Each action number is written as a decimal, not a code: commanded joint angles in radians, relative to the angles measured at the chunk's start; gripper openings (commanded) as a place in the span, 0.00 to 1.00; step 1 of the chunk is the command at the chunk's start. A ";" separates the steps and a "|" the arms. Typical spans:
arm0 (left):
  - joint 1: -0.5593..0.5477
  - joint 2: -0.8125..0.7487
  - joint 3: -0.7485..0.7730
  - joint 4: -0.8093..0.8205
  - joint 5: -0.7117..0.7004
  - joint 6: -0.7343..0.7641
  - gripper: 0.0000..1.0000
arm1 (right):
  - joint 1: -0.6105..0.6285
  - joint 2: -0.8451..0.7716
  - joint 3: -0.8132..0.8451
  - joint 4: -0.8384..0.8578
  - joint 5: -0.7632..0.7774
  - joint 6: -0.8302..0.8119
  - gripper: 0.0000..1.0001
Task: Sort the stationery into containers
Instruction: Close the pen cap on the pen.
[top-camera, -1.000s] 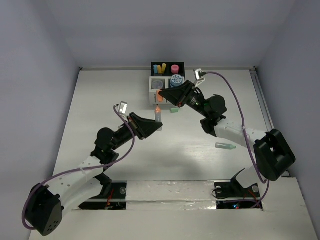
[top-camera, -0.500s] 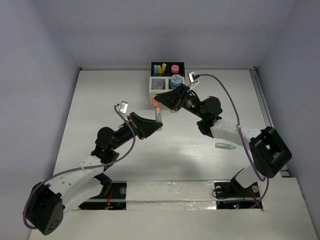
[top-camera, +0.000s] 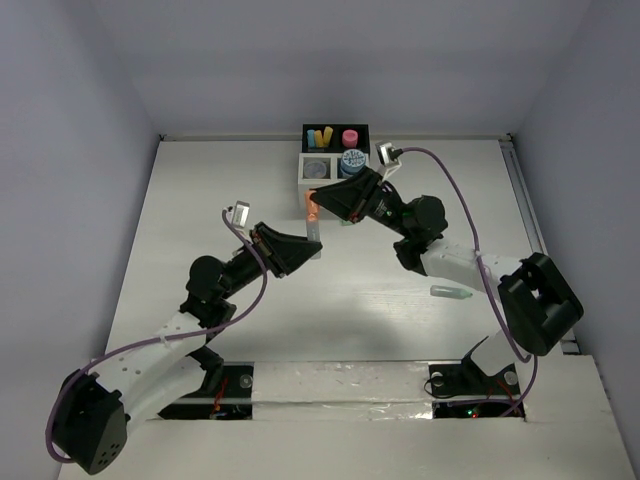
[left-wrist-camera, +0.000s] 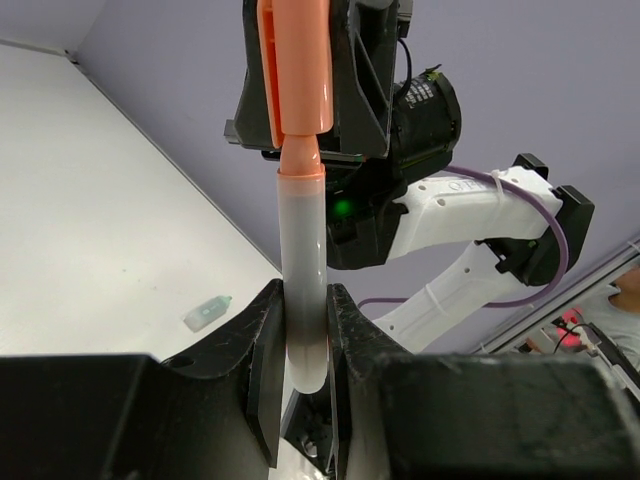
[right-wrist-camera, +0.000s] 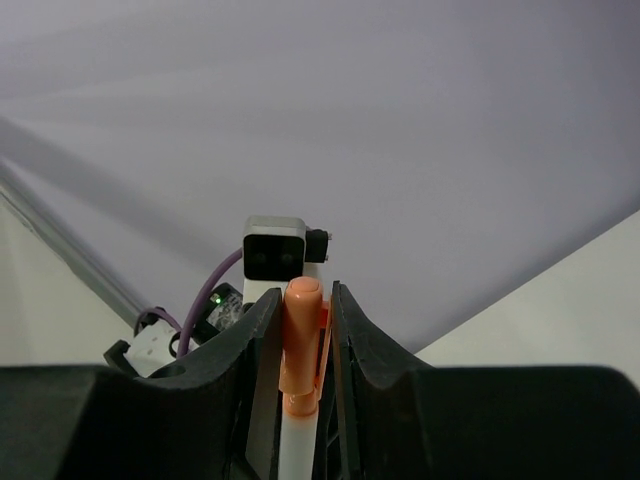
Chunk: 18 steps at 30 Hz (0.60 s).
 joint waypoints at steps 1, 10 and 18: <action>0.006 -0.022 0.040 0.090 0.009 -0.005 0.00 | 0.018 -0.003 0.000 0.089 -0.029 0.014 0.00; 0.016 -0.002 0.081 0.167 0.029 -0.033 0.00 | 0.036 0.066 0.013 0.258 -0.104 0.117 0.00; 0.025 -0.027 0.149 0.112 0.007 0.007 0.00 | 0.046 0.030 -0.032 0.247 -0.109 0.097 0.00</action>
